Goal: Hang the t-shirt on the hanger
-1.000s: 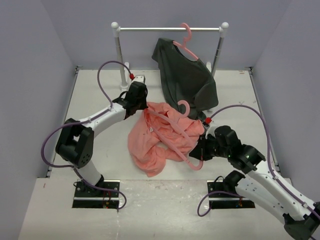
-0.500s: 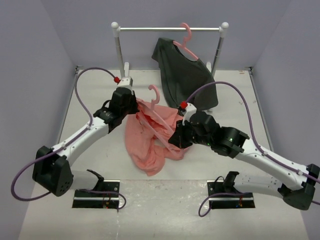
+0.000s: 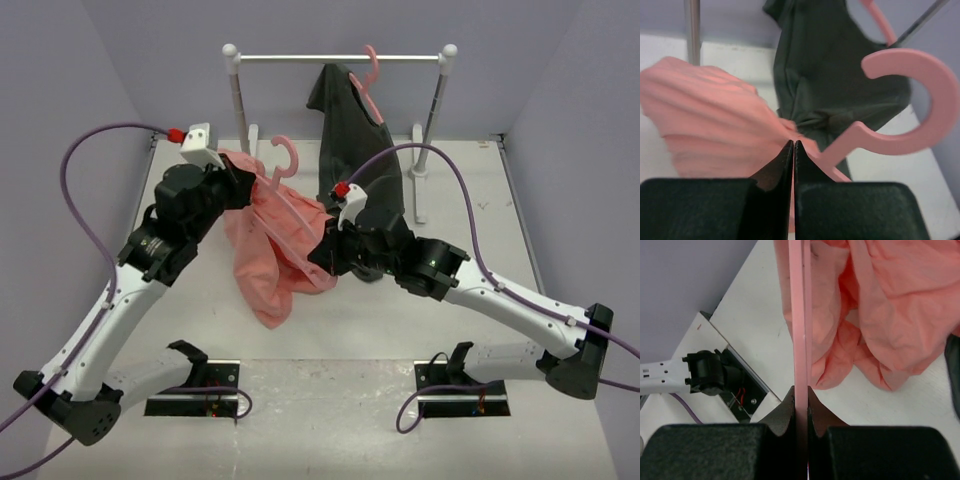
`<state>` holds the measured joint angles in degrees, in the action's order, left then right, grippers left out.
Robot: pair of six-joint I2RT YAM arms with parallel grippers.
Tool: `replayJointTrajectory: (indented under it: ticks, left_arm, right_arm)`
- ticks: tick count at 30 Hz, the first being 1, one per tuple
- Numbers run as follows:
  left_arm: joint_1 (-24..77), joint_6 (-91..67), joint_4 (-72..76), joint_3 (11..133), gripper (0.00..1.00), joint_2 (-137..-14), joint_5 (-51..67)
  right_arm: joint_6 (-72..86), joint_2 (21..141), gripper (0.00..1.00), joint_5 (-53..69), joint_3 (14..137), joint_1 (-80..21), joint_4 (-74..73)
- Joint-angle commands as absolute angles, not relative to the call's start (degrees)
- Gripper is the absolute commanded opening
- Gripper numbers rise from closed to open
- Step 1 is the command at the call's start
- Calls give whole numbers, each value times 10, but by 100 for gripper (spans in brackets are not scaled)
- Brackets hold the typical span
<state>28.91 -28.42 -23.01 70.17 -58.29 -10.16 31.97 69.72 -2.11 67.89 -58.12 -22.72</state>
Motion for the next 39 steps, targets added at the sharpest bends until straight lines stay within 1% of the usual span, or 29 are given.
replayJointTrajectory:
  ticks: [1, 3, 4, 6, 9, 12, 14, 15, 17, 18, 20, 22, 25, 30, 32, 36, 39]
  left_arm:
    - [292, -279, -244, 731, 0, -557, -79]
    - [292, -281, -246, 725, 0, -556, -77]
    - [292, -282, -244, 725, 0, -556, -64]
    - [292, -284, -239, 738, 0, -557, -44]
    - [292, -278, -234, 758, 0, -563, -36]
    - [292, -273, -267, 772, 0, -573, -104]
    - [292, -275, -275, 752, 0, -570, -147]
    - [292, -278, -275, 740, 2, -565, -161]
    - [292, -289, -278, 704, 29, -555, -211]
    - [291, -301, -279, 678, 41, -550, -247]
    - [291, -318, -270, 632, 55, -546, -292]
    - [288, -327, -245, 594, 61, -559, -300]
    - [274, -338, -221, 571, 64, -597, -314]
    - [215, -324, -142, 549, 64, -645, -221]
    - [205, -322, -134, 552, 61, -668, -218]
    - [196, -315, -131, 563, 57, -674, -231]
    - [196, -306, -134, 570, 55, -674, -231]
  right_arm:
    - [334, 662, 0, -77, 636, -583, -134]
    - [335, 632, 0, -80, 620, -583, -123]
    - [321, 627, 0, -62, 621, -583, -122]
    - [308, 632, 0, -45, 640, -583, -142]
    - [313, 628, 0, -60, 623, -583, -112]
    - [307, 637, 0, -85, 615, -582, -103]
    - [295, 630, 0, -79, 573, -581, -42]
    - [294, 625, 0, -74, 547, -581, -4]
    - [298, 622, 0, -73, 523, -581, 34]
    - [296, 623, 0, -70, 516, -580, 47]
    - [287, 626, 0, -65, 509, -579, 65]
    - [279, 625, 0, -62, 500, -579, 81]
    - [272, 618, 0, -61, 493, -579, 94]
    - [264, 610, 0, -60, 485, -579, 98]
    - [264, 609, 0, -55, 483, -578, 97]
    - [259, 607, 0, -48, 484, -578, 92]
    - [257, 606, 0, -48, 484, -577, 91]
